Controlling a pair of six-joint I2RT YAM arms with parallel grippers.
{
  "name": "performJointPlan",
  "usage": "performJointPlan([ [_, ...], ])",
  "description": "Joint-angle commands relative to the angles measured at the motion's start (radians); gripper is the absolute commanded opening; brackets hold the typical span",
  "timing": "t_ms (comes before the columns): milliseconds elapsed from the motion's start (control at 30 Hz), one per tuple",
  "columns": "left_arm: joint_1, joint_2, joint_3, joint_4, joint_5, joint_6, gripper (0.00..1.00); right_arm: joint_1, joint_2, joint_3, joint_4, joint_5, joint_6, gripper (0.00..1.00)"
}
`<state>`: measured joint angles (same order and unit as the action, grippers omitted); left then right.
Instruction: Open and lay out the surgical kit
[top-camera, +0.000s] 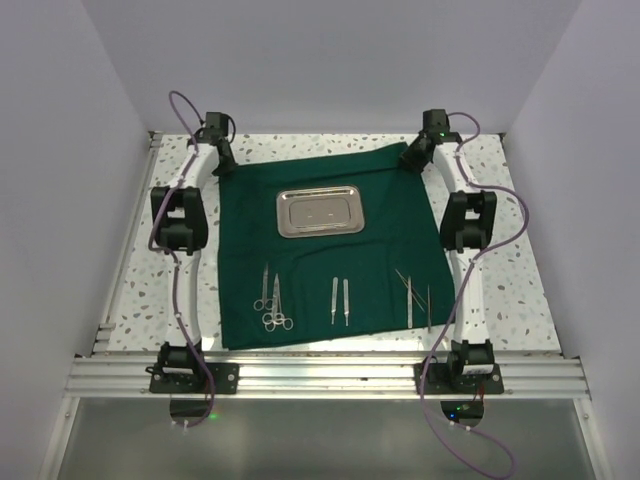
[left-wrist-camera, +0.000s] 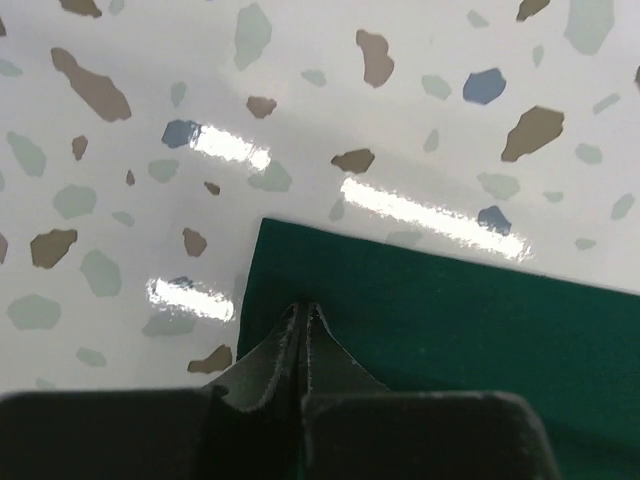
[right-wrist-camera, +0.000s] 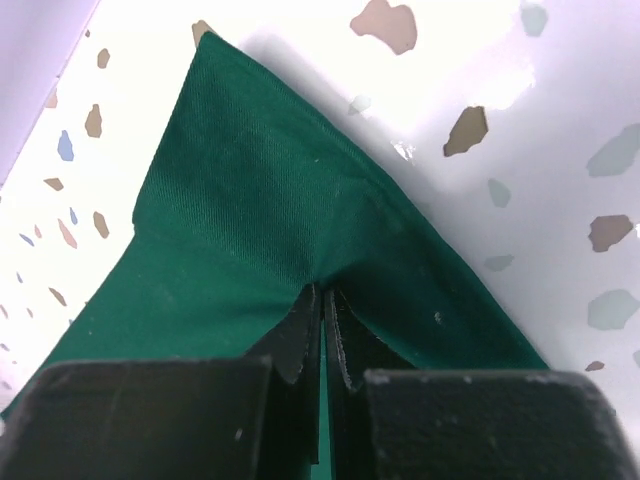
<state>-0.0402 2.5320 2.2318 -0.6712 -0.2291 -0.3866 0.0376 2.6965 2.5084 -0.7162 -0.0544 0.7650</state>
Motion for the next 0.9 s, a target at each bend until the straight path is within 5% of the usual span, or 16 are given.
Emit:
performJointPlan([
  [0, 0.04, 0.09, 0.0, -0.007, 0.023, -0.021, 0.0, -0.088, 0.042, -0.043, -0.054, 0.133, 0.011, 0.0],
  [100, 0.04, 0.079, -0.003, 0.067, 0.056, -0.029, 0.0, -0.093, 0.049, -0.043, -0.007, 0.075, -0.001, 0.0],
  [133, 0.04, 0.073, -0.003, 0.103, 0.063, -0.034, 0.03, -0.093, 0.049, -0.045, 0.004, 0.062, -0.001, 0.17],
  [167, 0.04, 0.065, -0.001, 0.122, 0.086, -0.035, 0.22, -0.093, 0.048, -0.054, 0.017, 0.057, 0.002, 0.35],
  [233, 0.039, 0.03, -0.004, 0.183, 0.099, -0.035, 0.41, -0.091, 0.03, -0.072, 0.052, 0.036, 0.007, 0.75],
  [267, 0.036, 0.013, -0.003, 0.199, 0.099, -0.035, 0.6, -0.091, 0.017, -0.097, 0.061, 0.036, 0.016, 0.79],
  [300, 0.036, -0.024, -0.003, 0.215, 0.105, -0.031, 0.67, -0.091, -0.009, -0.112, 0.087, 0.034, 0.016, 0.81],
  [367, 0.031, -0.067, -0.003, 0.265, 0.103, -0.011, 0.96, -0.091, -0.044, -0.161, 0.115, 0.03, 0.011, 0.83],
  [633, -0.023, -0.289, -0.093, 0.329, 0.191, 0.067, 1.0, -0.068, -0.291, -0.279, 0.218, -0.007, -0.023, 0.85],
  [867, -0.082, -0.239, -0.179, 0.317, 0.269, 0.058, 0.97, 0.01, -0.492, -0.473, 0.245, -0.007, -0.049, 0.85],
])
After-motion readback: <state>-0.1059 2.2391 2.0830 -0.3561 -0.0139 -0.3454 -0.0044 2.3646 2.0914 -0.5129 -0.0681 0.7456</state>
